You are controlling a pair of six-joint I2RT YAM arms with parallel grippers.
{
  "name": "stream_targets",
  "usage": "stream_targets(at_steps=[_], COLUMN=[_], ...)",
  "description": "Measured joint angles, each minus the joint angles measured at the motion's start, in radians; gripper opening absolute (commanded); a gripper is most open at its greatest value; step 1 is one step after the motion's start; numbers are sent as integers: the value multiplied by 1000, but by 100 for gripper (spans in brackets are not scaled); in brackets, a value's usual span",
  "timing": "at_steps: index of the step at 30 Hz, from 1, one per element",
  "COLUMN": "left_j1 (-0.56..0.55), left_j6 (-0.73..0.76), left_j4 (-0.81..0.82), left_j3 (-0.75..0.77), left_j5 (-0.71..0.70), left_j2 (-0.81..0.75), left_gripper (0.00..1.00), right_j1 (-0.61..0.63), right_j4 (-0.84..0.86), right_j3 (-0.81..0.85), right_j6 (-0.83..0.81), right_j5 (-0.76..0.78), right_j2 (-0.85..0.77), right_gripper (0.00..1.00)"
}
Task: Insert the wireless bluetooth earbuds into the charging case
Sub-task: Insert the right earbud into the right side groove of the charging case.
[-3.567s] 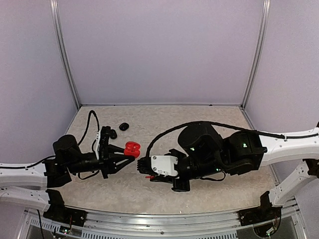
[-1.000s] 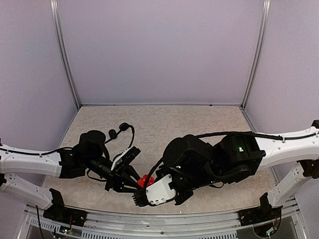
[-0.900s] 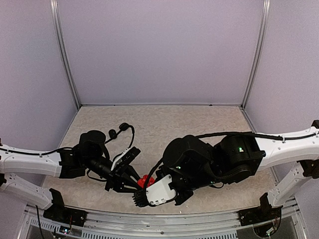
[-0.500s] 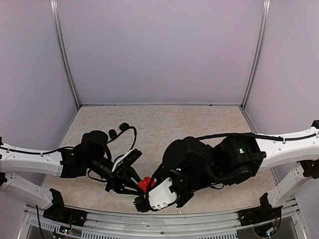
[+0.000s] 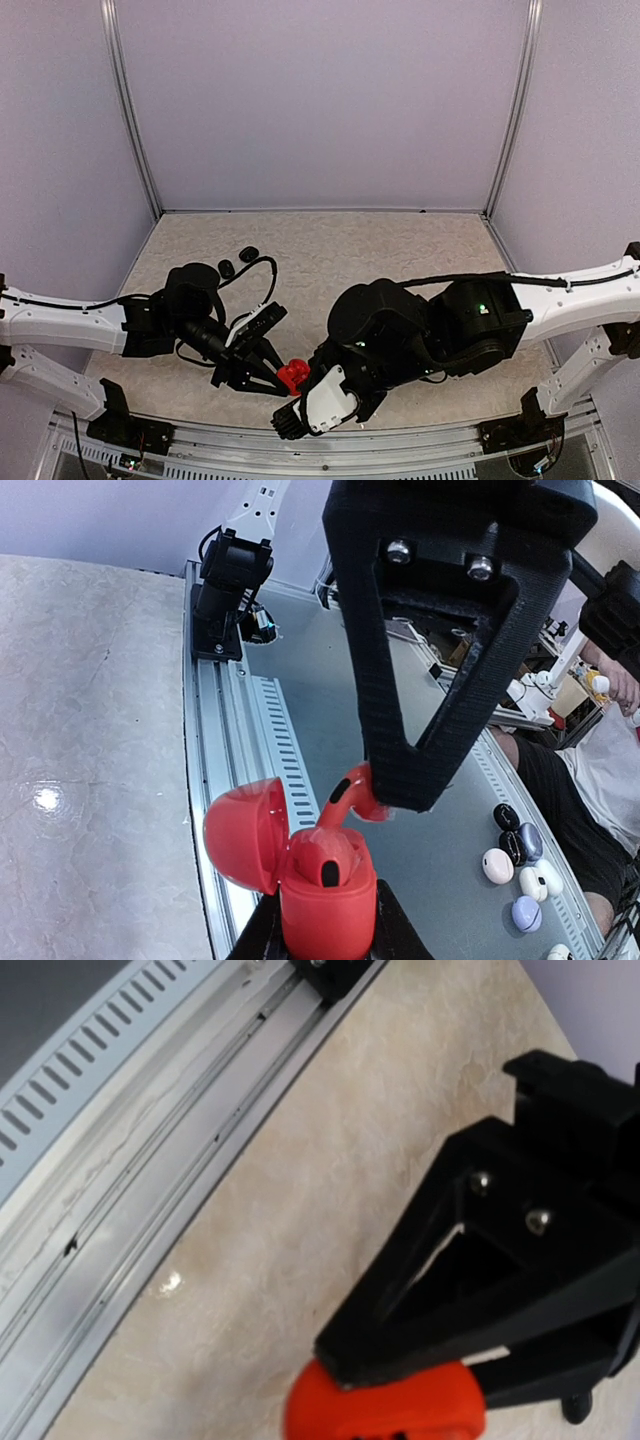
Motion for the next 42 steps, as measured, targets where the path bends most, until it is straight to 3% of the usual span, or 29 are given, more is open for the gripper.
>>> stream_targets(at_steps=[13, 27, 31, 38, 42], left_j1=[0, 34, 40, 41, 40], left_j6=[0, 5, 11, 48, 85], left_j4=[34, 133, 152, 156, 141], left_j3=[0, -6, -16, -26, -26], left_j5=[2, -8, -40, -116, -155], left_j2=[-24, -83, -112, -155, -159], left_gripper=[0, 0, 0, 0, 0], right_j1=[9, -16, -32, -61, -74], right_j4=[71, 188, 232, 275, 265], right_j3=[-10, -154, -164, -162, -145], right_j6=[-11, -4, 24, 97, 131], right_j5=[-2, 66, 77, 96, 94], right_j2=[-30, -156, -174, -178, -175], right_gripper=[0, 0, 6, 28, 29])
